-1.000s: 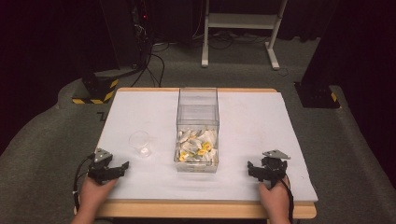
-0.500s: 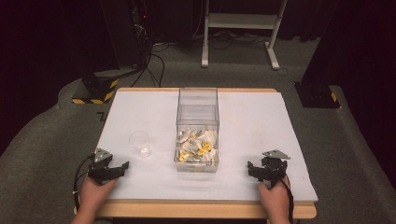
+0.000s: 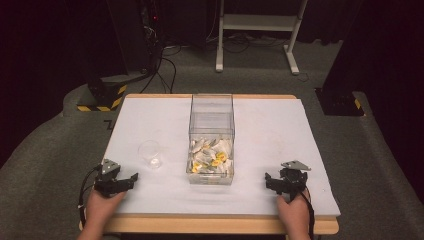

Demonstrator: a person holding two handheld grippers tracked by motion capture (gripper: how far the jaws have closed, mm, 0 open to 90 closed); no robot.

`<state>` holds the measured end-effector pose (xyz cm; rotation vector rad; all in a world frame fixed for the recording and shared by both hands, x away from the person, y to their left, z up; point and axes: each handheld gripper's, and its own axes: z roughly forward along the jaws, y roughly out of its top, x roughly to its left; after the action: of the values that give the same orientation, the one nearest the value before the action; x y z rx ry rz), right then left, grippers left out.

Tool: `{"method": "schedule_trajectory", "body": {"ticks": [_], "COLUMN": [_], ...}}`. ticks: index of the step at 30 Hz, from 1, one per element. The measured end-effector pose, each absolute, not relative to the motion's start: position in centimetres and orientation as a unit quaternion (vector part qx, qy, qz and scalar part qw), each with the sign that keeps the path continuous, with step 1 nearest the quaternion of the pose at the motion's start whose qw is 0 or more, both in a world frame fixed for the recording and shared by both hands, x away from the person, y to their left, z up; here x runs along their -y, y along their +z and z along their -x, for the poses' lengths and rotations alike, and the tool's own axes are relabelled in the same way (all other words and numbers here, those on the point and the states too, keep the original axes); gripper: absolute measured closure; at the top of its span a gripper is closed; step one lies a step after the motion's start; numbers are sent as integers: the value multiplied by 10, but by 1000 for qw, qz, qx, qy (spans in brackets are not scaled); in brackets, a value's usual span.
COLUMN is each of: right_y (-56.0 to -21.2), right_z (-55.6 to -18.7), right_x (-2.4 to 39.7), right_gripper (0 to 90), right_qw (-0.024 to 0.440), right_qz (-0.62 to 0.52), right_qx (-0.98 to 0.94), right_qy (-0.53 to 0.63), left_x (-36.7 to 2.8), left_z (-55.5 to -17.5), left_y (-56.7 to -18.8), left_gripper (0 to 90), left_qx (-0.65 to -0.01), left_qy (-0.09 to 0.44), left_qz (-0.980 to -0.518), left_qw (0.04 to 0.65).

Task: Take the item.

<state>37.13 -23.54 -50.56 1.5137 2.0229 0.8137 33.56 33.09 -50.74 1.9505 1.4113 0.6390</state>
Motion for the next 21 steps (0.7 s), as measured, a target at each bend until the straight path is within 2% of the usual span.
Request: {"method": "schedule_trajectory", "body": {"ticks": [12, 21], "right_y": [-506, -506], "right_z": [-371, -371], "right_x": [235, 235], "right_gripper": [87, 88], "right_qw": [241, 241], "right_qz": [-554, -554], "right_qx": [-739, -740], "right_qy": [298, 298], "left_x": [-327, -321], "left_z": [-329, -325], "left_y": [-503, -497], "left_gripper": [158, 157], "left_qx": [-528, -515], "left_qy": [234, 227], "left_qz": [-743, -743], "left_qw": [340, 363]}}
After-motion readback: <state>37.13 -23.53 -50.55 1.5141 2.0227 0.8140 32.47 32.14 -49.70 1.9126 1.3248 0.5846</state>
